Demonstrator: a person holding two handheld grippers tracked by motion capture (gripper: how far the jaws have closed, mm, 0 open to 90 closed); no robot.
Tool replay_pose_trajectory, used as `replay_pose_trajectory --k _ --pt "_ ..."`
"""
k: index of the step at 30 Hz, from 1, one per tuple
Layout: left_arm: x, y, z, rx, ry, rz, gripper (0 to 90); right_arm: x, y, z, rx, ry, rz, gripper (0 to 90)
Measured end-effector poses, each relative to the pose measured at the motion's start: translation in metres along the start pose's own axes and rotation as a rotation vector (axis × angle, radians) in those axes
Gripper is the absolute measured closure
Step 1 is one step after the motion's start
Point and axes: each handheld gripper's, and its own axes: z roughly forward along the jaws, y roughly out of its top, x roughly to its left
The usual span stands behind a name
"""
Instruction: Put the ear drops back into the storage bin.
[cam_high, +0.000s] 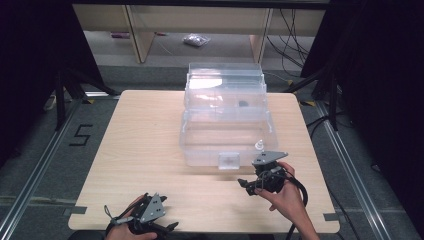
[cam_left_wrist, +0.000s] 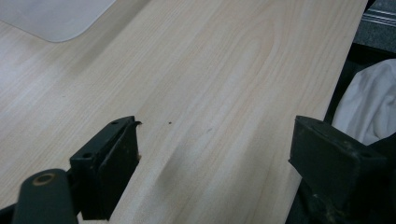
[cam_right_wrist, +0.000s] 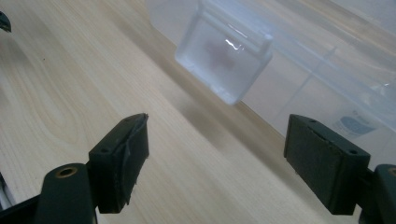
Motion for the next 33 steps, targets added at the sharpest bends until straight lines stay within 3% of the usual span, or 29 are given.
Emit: replay_pose_trajectory --k 1,3,4,5,6,7,8,10,11,12,13,14,17,19,24,25,26,28,31,33 --pt "0.001 0.0 -0.001 0.012 0.004 0.013 15.1 0.0 -0.001 0.0 0.007 -0.002 -0.001 22.9" --pt "0.0 0.0 0.0 0.016 0.0 -0.01 15.2 0.003 -0.004 0.004 -0.006 -0.005 -0.002 22.9" --pt "-0.001 0.0 0.0 0.009 0.003 -0.015 15.1 0.003 -0.005 0.002 0.023 0.006 0.011 22.9" --pt "0.001 0.0 -0.001 0.013 0.006 0.012 15.2 0.004 -0.006 0.004 0.017 0.007 0.011 22.8" --pt "0.0 0.0 0.0 0.009 0.001 0.001 15.1 0.004 -0.008 0.005 0.009 0.005 0.001 22.8" --pt "0.0 0.0 0.0 0.008 -0.003 -0.001 15.1 0.007 -0.009 0.006 0.02 0.005 0.026 22.9" --pt "-0.001 -0.001 0.001 0.001 -0.004 -0.022 15.1 0.005 -0.011 0.007 0.023 0.014 -0.008 22.9" --pt "0.0 0.0 0.001 0.02 0.003 -0.012 15.1 0.005 -0.014 0.009 0.023 0.021 -0.01 22.8" --pt "0.0 0.0 0.0 0.016 -0.002 0.005 15.1 0.006 -0.016 0.01 0.007 0.015 0.008 22.7" --pt "-0.001 0.0 0.001 0.003 -0.006 -0.009 15.1 0.007 -0.017 0.008 0.032 0.013 0.016 22.4" --pt "0.0 0.0 0.001 -0.002 -0.005 -0.005 15.1 0.008 -0.019 0.009 0.023 0.005 0.026 22.3" --pt "-0.001 0.0 0.0 -0.002 -0.004 -0.012 15.1 0.006 -0.02 0.01 0.023 0.015 0.007 22.3" --pt "0.0 0.0 0.0 0.01 0.002 -0.002 15.2 0.008 -0.025 0.009 0.032 0.019 0.027 22.0" --pt "-0.001 0.0 0.001 0.01 -0.002 -0.019 15.1 0.01 -0.03 0.011 0.008 0.01 0.027 22.1" --pt "-0.001 0.0 0.0 0.011 0.0 -0.017 15.1 0.012 -0.036 0.005 0.004 0.015 0.052 21.7" --pt "0.0 0.0 0.0 0.007 -0.002 -0.002 15.1 0.012 -0.037 0.005 0.003 0.013 0.051 21.4" --pt "0.0 0.0 0.0 0.009 -0.002 -0.002 15.1 0.011 -0.039 0.005 -0.013 0.009 0.029 20.3" --pt "-0.001 0.0 0.001 0.012 -0.001 -0.021 15.1 0.013 -0.042 0.003 -0.003 -0.005 0.04 17.8" --pt "0.0 0.0 0.001 0.018 0.0 -0.014 15.1 0.014 -0.047 0.002 -0.013 0.0 0.044 16.6" --pt "0.0 0.0 0.0 0.017 0.002 -0.013 15.1 0.015 -0.048 0.001 -0.024 0.004 0.022 16.3"
